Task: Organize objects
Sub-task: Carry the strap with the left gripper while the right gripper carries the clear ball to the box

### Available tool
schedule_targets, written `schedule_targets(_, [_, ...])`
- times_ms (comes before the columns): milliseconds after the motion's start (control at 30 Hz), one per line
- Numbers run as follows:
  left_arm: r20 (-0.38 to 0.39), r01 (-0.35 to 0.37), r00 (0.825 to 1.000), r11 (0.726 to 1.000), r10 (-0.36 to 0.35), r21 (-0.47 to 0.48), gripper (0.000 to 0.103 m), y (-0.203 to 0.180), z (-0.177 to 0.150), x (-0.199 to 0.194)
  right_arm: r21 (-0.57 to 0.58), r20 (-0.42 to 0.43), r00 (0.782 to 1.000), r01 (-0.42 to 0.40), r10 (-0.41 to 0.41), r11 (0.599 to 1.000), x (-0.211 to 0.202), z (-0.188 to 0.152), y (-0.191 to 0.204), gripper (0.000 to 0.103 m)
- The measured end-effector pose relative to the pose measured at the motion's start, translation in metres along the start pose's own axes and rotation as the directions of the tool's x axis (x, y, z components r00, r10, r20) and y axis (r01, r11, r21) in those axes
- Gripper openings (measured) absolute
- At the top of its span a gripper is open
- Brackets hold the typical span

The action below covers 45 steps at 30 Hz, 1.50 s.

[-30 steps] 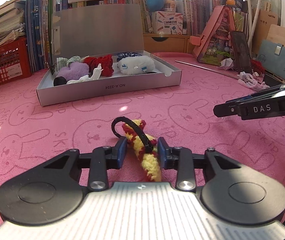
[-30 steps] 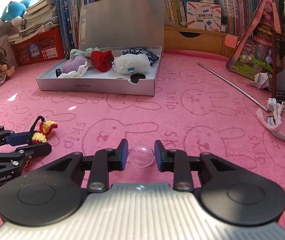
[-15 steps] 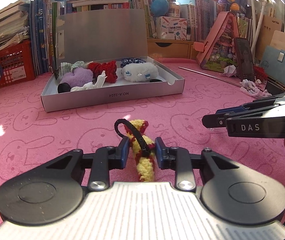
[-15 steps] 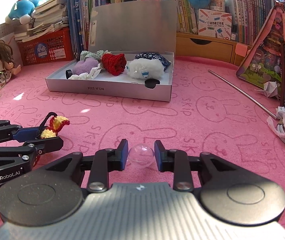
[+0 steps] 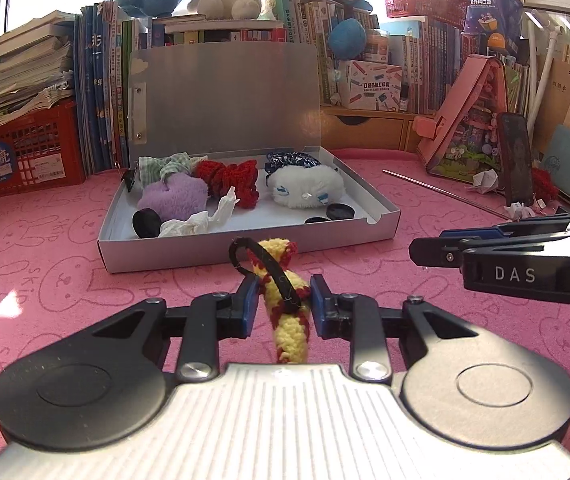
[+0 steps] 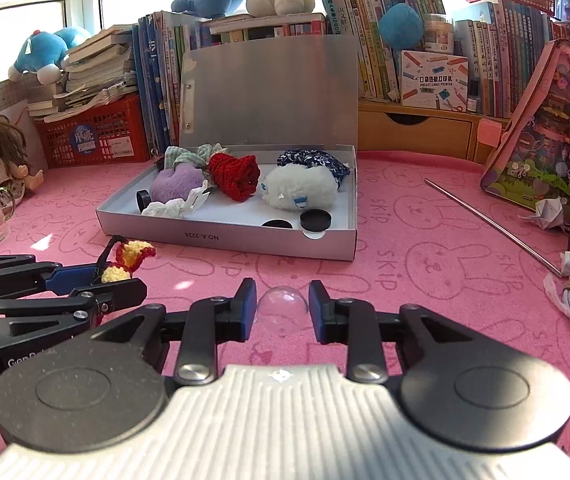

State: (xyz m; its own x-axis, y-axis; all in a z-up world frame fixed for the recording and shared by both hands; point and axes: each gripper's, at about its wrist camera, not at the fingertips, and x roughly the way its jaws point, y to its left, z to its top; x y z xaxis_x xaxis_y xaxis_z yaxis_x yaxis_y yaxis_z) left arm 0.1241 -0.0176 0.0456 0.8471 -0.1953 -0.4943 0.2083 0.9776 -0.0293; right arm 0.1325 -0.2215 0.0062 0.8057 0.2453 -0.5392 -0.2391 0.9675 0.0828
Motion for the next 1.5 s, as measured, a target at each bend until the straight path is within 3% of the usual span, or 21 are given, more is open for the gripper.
schedule_targets(200, [0.019,-0.017,1.0,0.999,0.018,-0.033,0.032,0.013,0.021,0.009,0.041,0.016,1.0,-0.015,0.014,0.999,0.011,0.021,-0.002,0.033])
schedule_targets(833, [0.039,-0.021,0.999,0.998,0.023,-0.065,0.032,0.036,0.045,0.028,0.202,0.003,0.996,-0.082,0.084,0.976,0.042,0.06,-0.022,0.033])
schedule_targets(933, [0.028,0.021,0.999,0.998,-0.02,-0.06,0.032,0.035,0.041,0.026,0.239,-0.004,0.996,-0.082,0.085,0.968,0.048,0.062,-0.027,0.033])
schedule_targets(1033, [-0.015,0.07,0.997,0.998,-0.07,-0.01,0.044,0.023,0.025,0.026,0.237,-0.009,0.996,-0.082,0.087,0.968,0.049,0.055,-0.029,0.033])
schedule_targets(1067, [-0.032,0.067,0.997,0.998,-0.067,-0.002,0.054,0.02,0.019,0.03,0.228,-0.015,0.997,-0.073,0.079,0.971,0.05,0.053,-0.029,0.033])
schedule_targets(1200, [-0.081,-0.008,0.997,1.0,0.006,-0.016,0.072,0.014,0.004,0.058,0.219,-0.041,0.996,-0.063,0.073,0.974,0.053,0.045,-0.028,0.033])
schedule_targets(1300, [-0.108,-0.047,0.993,0.995,0.037,-0.09,0.074,0.02,0.004,0.076,0.194,-0.044,0.997,-0.051,0.061,0.98,0.052,0.041,-0.026,0.033])
schedule_targets(1367, [-0.102,-0.061,0.994,0.99,0.048,-0.129,0.068,0.023,0.005,0.081,0.183,-0.043,0.997,-0.051,0.06,0.982,0.052,0.04,-0.025,0.033])
schedule_targets(1400, [-0.106,-0.072,0.993,0.989,0.059,-0.126,0.049,0.023,0.006,0.082,0.179,-0.043,0.997,-0.05,0.058,0.983,0.051,0.039,-0.025,0.033])
schedule_targets(1433, [-0.107,-0.072,0.992,0.991,0.06,-0.114,0.038,0.022,0.007,0.081,0.176,-0.043,0.997,-0.049,0.058,0.983,0.052,0.038,-0.024,0.033])
schedule_targets(1500, [-0.113,-0.049,0.993,0.992,0.036,-0.114,0.028,0.022,0.009,0.077,0.171,-0.045,0.997,-0.051,0.06,0.984,0.053,0.038,-0.024,0.033])
